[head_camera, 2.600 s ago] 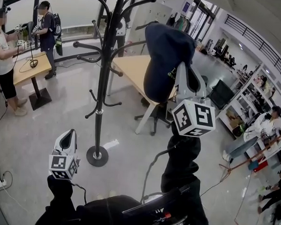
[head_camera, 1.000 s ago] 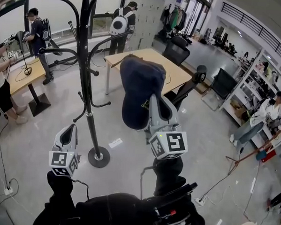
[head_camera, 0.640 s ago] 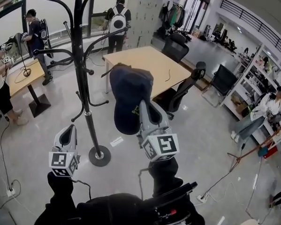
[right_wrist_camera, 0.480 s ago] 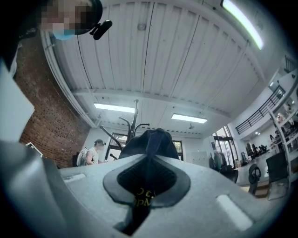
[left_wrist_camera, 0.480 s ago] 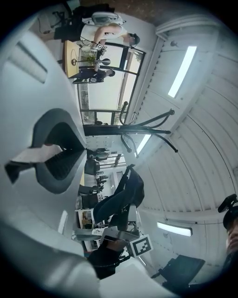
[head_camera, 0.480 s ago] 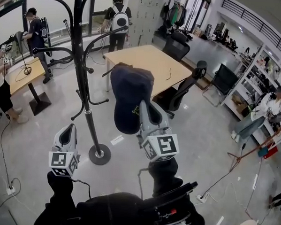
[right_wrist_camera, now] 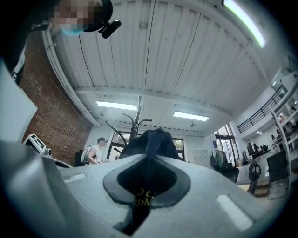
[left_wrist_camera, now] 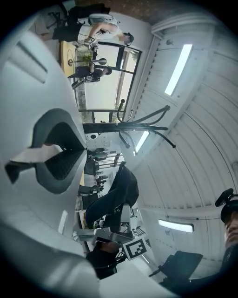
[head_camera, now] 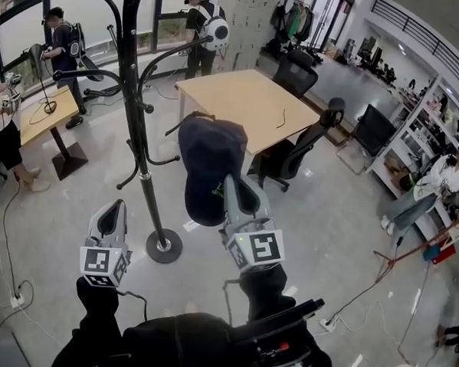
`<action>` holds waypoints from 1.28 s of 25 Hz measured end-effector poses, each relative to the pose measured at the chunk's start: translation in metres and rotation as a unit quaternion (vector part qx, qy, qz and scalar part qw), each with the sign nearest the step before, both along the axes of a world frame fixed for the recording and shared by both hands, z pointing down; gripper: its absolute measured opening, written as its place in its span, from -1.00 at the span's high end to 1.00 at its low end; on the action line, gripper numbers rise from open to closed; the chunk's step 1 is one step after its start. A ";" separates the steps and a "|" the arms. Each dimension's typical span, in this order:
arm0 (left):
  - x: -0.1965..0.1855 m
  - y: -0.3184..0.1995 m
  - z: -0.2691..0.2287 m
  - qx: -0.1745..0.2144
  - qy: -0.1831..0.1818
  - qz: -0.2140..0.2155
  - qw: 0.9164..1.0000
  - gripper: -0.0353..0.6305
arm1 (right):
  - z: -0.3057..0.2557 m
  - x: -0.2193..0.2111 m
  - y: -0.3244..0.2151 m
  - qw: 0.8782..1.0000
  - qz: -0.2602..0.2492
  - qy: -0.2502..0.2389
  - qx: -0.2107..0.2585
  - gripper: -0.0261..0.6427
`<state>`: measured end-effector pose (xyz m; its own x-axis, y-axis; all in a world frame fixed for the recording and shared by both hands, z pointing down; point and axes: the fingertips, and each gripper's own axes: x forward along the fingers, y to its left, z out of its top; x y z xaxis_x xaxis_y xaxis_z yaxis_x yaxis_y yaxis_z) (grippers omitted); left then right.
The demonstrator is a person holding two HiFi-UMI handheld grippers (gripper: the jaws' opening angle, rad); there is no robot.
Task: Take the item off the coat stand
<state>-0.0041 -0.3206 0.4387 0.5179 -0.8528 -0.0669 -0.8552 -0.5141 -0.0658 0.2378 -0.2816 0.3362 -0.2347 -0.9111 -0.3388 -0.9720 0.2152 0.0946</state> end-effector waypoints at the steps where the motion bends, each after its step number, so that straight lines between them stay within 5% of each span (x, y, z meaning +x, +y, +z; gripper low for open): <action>1: 0.002 0.001 0.000 0.001 -0.001 0.002 1.000 0.88 | 0.004 0.000 -0.001 1.000 -0.001 -0.002 -0.004 0.88; 16: 0.001 0.015 0.006 0.002 -0.002 -0.007 1.000 0.88 | 0.078 -0.037 -0.007 0.996 -0.039 -0.005 -0.084 0.88; 32: -0.018 0.019 0.013 -0.001 0.010 -0.024 1.000 0.88 | 0.119 -0.072 -0.019 0.991 -0.059 0.008 -0.117 0.88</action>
